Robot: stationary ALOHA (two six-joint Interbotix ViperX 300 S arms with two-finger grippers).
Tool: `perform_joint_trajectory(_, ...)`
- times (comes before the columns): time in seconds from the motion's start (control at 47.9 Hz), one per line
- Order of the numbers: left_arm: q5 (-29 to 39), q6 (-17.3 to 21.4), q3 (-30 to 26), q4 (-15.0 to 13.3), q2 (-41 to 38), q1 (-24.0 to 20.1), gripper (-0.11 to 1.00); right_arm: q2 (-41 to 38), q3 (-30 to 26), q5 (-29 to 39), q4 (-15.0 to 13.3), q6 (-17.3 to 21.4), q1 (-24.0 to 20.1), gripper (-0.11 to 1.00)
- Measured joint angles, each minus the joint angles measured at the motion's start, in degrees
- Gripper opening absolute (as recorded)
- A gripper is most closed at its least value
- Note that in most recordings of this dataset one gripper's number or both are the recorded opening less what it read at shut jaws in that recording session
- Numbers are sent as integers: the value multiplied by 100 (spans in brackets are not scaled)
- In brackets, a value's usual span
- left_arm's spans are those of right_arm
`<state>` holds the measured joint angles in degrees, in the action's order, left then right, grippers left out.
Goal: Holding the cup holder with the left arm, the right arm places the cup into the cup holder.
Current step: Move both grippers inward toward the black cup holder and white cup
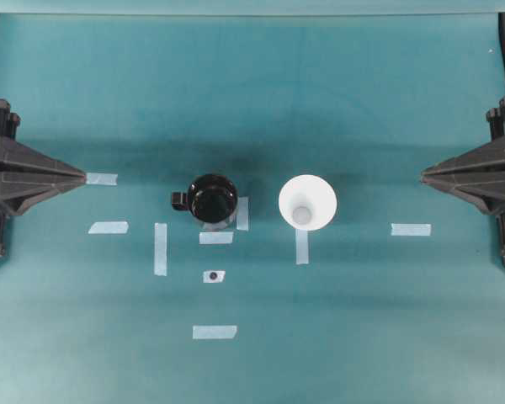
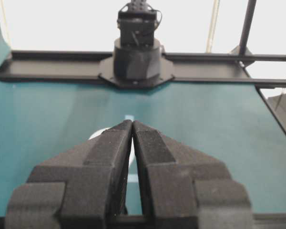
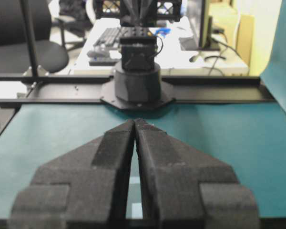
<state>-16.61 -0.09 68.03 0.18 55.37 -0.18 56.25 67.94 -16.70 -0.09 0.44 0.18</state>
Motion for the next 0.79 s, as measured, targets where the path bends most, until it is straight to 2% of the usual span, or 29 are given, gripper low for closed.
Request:
perform_joint_trajectory(0.063, 0, -167, -26, 9, -62, 0, 10, 0, 26, -35, 18, 0, 0, 17)
perform_joint_trajectory(0.125, 0, -413, -79, 18, -255, -9, 4, 0, 141, -158, 79, 62, 18, 8)
perform_joint_trajectory(0.209, 0, -606, -149, 35, -536, -9, 3, 18, 264, -387, 193, 290, 35, 3)
perform_joint_trajectory(0.313, 0, -615, -290, 35, -853, -9, 3, 88, 343, -642, 237, 677, 44, 2)
perform_joint_trajectory(0.397, 44, -615, -396, 44, -1090, -18, 3, 97, 352, -589, 237, 870, 44, 2)
perform_joint_trajectory(0.501, 352, -615, -545, 44, -1397, -18, 3, 97, 352, -149, 255, 1037, 88, 2)
perform_joint_trajectory(0.794, 1600, -536, -1011, 79, -1916, -18, 3, -123, -272, 1978, 255, 1424, 457, 2)
